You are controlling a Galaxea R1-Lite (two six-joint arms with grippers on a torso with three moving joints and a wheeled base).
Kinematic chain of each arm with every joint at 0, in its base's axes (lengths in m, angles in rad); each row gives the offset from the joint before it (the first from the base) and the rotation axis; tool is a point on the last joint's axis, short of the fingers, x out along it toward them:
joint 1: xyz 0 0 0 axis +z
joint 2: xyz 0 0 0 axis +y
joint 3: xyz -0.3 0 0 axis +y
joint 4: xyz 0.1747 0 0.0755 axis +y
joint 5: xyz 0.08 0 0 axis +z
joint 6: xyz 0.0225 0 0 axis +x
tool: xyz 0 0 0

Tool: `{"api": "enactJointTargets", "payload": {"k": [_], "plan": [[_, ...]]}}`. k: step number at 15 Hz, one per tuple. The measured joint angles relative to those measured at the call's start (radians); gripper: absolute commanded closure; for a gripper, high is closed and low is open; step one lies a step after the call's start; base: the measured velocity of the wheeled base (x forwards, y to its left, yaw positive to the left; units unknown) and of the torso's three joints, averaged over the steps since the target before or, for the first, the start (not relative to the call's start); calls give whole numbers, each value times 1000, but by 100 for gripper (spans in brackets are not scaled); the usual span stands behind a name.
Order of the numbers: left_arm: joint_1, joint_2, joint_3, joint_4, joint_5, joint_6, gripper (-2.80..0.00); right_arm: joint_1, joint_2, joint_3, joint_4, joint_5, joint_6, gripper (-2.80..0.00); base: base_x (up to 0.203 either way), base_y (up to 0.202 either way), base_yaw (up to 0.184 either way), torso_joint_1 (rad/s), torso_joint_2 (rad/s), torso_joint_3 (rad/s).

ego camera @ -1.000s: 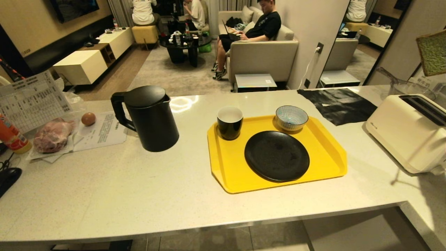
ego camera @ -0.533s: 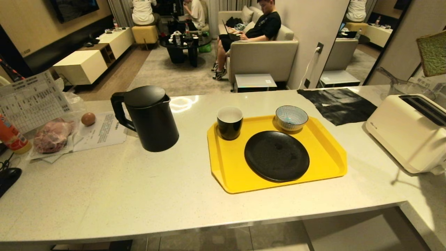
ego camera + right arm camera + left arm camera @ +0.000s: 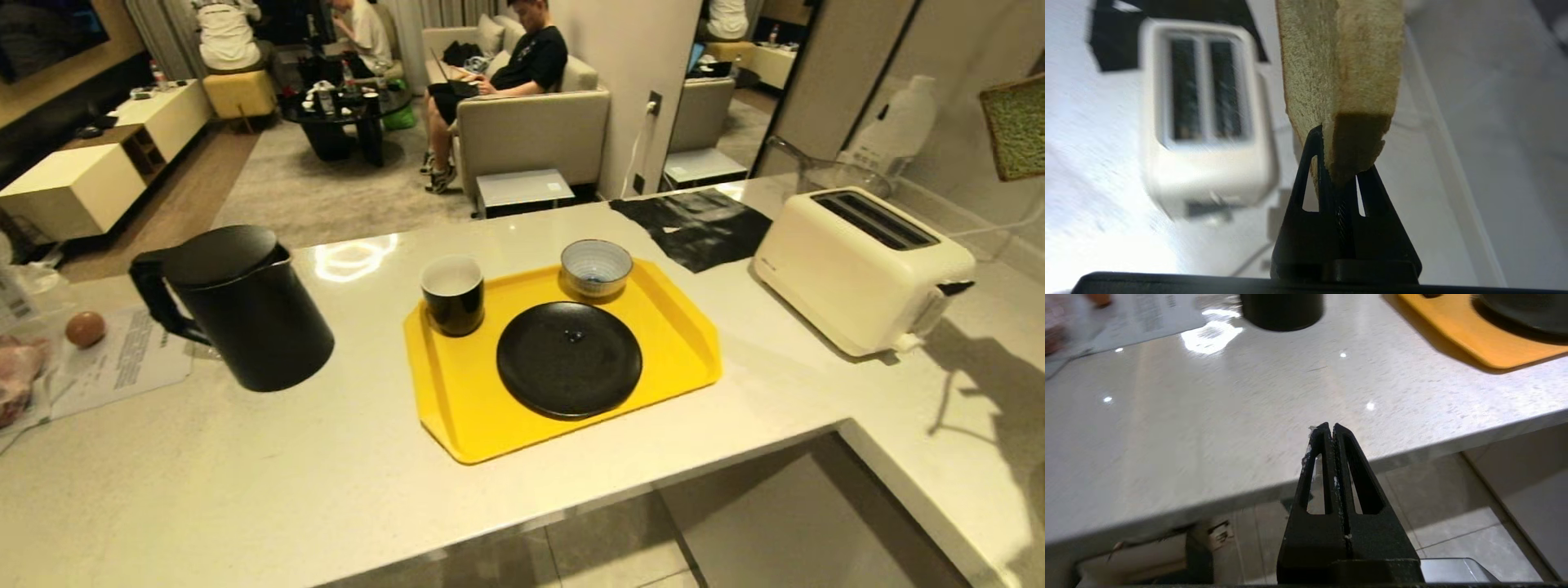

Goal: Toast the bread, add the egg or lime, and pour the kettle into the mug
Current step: Put the bread slices in the toaster

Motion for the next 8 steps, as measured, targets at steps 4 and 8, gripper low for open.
{"api": "enactJointTargets", "payload": {"k": [4, 8], "plan": [[1, 0, 0, 0, 0, 0, 0, 0, 0, 0, 0, 25, -1, 0, 1, 8, -155, 4, 3, 5], [1, 0, 0, -1, 0, 0, 0, 1, -3, 0, 0, 41, -1, 0, 0, 1, -22, 1, 0, 1]]}}
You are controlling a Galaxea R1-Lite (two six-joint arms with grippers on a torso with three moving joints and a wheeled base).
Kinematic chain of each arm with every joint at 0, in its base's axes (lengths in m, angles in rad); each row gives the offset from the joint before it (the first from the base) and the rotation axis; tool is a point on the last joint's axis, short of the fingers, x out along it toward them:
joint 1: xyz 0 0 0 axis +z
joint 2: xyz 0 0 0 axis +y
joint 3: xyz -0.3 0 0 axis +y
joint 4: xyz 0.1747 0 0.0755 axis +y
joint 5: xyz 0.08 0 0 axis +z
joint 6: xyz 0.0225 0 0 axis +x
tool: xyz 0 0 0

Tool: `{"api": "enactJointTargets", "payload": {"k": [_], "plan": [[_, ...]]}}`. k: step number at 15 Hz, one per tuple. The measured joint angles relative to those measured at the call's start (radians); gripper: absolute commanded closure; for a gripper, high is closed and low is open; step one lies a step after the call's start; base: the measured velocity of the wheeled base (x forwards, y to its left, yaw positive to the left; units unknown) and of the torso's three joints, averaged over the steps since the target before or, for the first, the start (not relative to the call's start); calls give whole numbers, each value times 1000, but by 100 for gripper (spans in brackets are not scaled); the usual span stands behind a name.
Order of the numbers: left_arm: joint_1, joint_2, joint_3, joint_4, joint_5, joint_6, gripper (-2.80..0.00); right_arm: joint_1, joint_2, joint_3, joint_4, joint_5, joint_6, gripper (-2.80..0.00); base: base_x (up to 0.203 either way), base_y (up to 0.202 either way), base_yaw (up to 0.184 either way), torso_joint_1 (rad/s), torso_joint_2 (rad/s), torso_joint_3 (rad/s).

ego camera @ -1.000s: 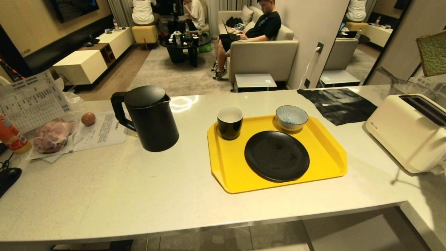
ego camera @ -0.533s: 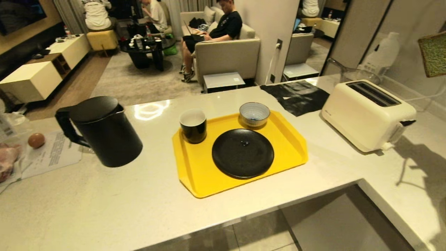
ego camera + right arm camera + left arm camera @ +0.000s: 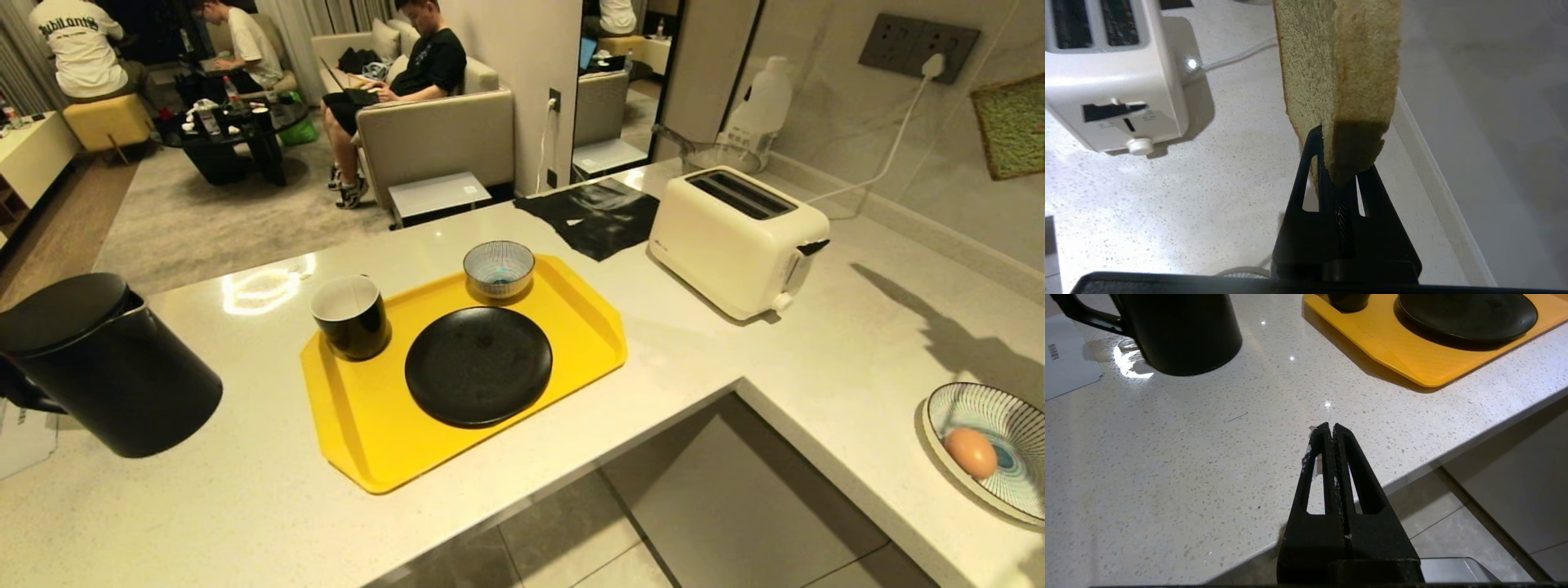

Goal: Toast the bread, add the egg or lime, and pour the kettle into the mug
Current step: Put the bread slices in the toaster

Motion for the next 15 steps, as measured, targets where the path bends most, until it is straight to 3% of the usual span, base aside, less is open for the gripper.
{"api": "enactJointTargets", "payload": {"k": [6, 8, 11, 15], "plan": [[0, 0, 0, 0, 0, 0, 0, 14, -16, -1, -2, 162, -1, 0, 0, 0, 0, 0, 0, 0], [0, 0, 0, 0, 0, 0, 0, 50, -23, -2, -1, 173, 3, 0, 0, 0, 0, 0, 0, 0], [0, 0, 0, 0, 0, 0, 0, 132, -29, -2, 0, 151, 4, 0, 0, 0, 0, 0, 0, 0], [0, 0, 0, 1, 0, 0, 0, 277, -35, -3, -10, -10, 55, 0, 0, 0, 0, 0, 0, 0]]}}
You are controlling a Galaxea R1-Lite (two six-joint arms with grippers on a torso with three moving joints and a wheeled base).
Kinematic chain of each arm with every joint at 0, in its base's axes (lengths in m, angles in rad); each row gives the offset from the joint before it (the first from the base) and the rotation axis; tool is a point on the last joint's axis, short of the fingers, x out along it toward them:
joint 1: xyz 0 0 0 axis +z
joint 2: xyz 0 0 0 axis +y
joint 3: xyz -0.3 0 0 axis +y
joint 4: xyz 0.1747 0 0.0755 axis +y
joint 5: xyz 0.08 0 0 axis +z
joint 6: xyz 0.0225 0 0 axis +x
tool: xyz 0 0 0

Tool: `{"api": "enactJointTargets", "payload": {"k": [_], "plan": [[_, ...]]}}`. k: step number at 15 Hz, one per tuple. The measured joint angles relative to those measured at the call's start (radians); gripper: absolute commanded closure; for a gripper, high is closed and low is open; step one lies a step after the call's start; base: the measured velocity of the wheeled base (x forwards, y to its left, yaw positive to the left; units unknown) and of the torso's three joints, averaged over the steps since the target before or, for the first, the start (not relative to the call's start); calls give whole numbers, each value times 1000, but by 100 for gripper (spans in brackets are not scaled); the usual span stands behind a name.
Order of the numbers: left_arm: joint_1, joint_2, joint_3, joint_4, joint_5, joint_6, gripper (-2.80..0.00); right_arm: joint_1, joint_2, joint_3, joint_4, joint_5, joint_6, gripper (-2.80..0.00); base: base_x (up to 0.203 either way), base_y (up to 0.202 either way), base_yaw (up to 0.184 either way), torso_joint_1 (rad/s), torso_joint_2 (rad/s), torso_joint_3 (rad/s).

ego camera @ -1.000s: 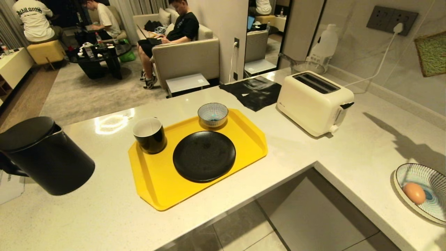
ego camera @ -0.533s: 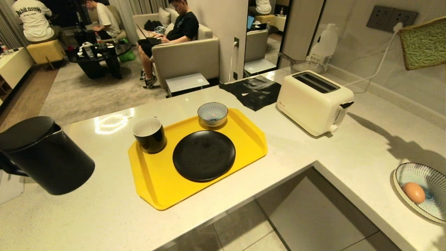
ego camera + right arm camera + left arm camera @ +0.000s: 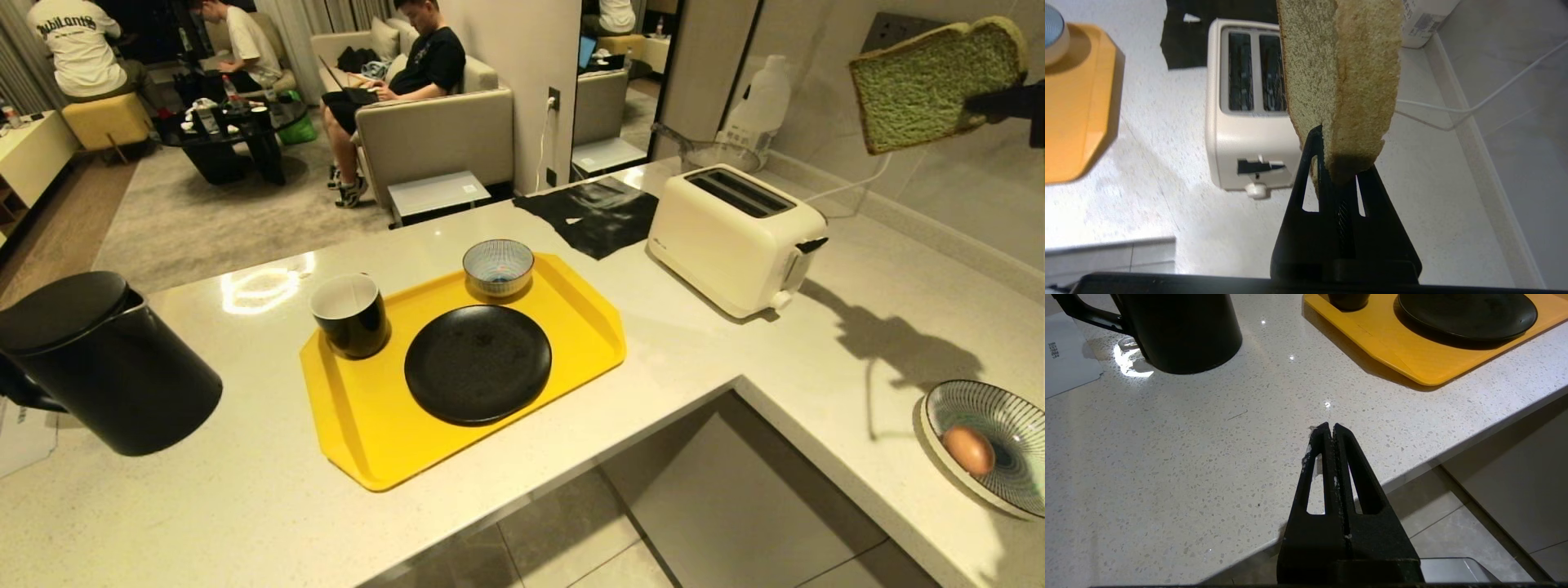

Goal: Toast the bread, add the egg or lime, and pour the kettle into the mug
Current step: Put the bread slices in the toaster

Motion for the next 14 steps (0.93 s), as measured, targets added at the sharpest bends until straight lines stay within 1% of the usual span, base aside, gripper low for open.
{"api": "enactJointTargets", "payload": {"k": [2, 5, 9, 12, 14], "plan": [[-1, 0, 0, -1, 0, 0, 0, 60, 3, 0, -45, -101, 20, 0, 0, 0, 0, 0, 0, 0], [0, 0, 0, 0, 0, 0, 0, 130, 31, 0, -136, -219, 21, 0, 0, 0, 0, 0, 0, 0], [0, 0, 0, 0, 0, 0, 0, 204, 77, 1, -150, -288, 7, 0, 0, 0, 0, 0, 0, 0], [0, 0, 0, 0, 0, 0, 0, 232, 115, 1, -165, -314, -51, 0, 0, 0, 0, 0, 0, 0], [-1, 0, 0, 0, 0, 0, 0, 245, 140, 0, -193, -336, -72, 0, 0, 0, 0, 0, 0, 0]]}}
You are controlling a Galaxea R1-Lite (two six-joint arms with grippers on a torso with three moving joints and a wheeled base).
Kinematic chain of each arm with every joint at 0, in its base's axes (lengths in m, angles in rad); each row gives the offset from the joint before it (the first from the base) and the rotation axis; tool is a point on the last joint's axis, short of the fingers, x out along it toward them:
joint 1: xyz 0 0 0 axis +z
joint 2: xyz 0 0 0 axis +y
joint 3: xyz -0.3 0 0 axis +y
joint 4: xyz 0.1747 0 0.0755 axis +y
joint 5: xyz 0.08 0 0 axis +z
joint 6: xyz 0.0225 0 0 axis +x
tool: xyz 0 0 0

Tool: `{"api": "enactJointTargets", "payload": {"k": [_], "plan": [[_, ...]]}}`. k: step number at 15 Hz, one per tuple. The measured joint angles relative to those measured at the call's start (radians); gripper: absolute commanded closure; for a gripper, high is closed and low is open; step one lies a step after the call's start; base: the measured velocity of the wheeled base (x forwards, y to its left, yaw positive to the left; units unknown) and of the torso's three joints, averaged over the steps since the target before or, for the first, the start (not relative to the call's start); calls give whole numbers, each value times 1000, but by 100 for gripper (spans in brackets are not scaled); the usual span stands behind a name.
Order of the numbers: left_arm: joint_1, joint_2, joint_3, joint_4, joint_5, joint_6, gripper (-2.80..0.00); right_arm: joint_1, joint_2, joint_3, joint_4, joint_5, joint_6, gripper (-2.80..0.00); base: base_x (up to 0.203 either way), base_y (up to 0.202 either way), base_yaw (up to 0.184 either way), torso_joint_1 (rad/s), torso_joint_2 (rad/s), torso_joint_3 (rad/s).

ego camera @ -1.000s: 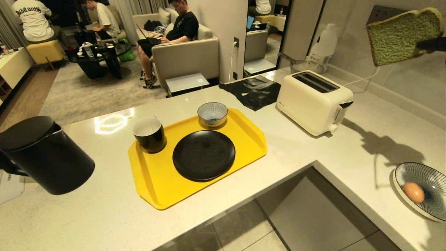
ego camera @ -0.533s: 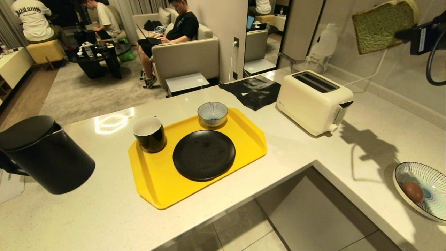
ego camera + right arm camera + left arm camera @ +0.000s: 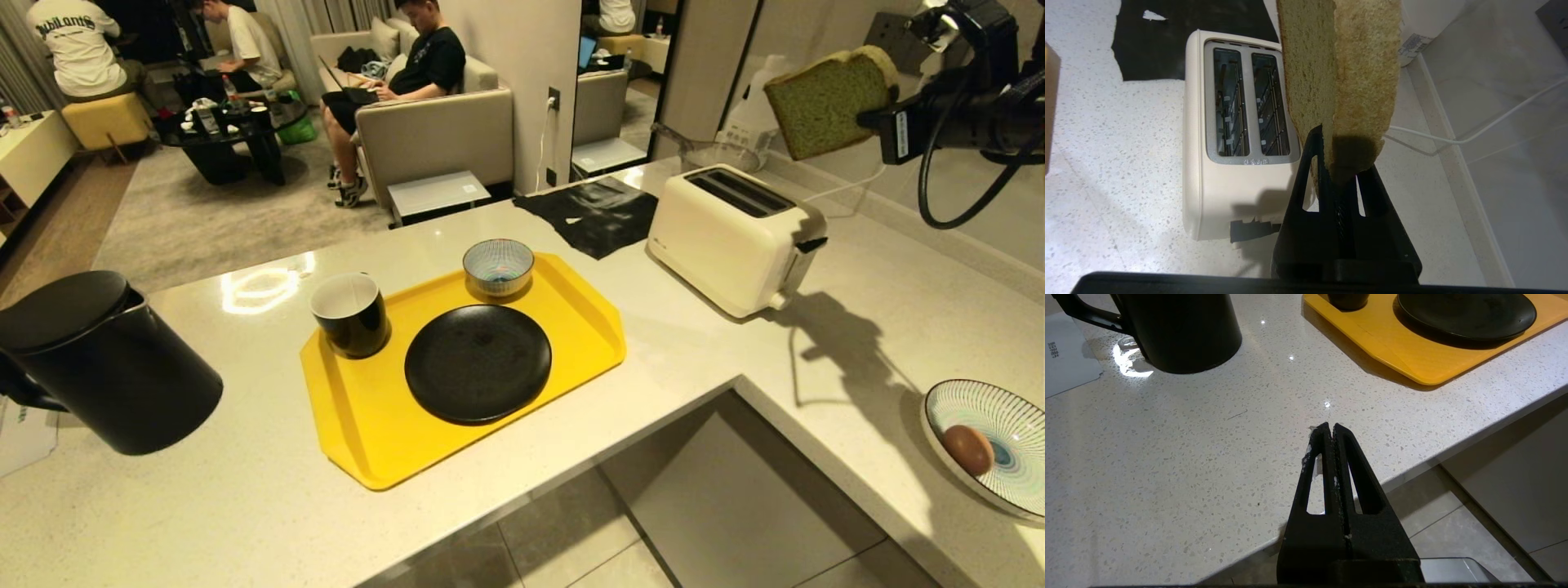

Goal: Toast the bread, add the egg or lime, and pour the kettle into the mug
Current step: Put the bread slices in the toaster

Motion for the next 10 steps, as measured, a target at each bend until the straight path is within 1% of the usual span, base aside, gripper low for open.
{"api": "enactJointTargets", "payload": {"k": [4, 6, 10], "plan": [[-1, 0, 0, 0, 0, 0, 0, 11, 21, 0, -6, 4, 11, 0, 0, 0, 0, 0, 0, 0], [0, 0, 0, 0, 0, 0, 0, -2, 19, 0, -2, 11, 24, 0, 0, 0, 0, 0, 0, 0], [0, 0, 0, 0, 0, 0, 0, -14, 17, 1, 2, 15, 26, 0, 0, 0, 0, 0, 0, 0]]}}
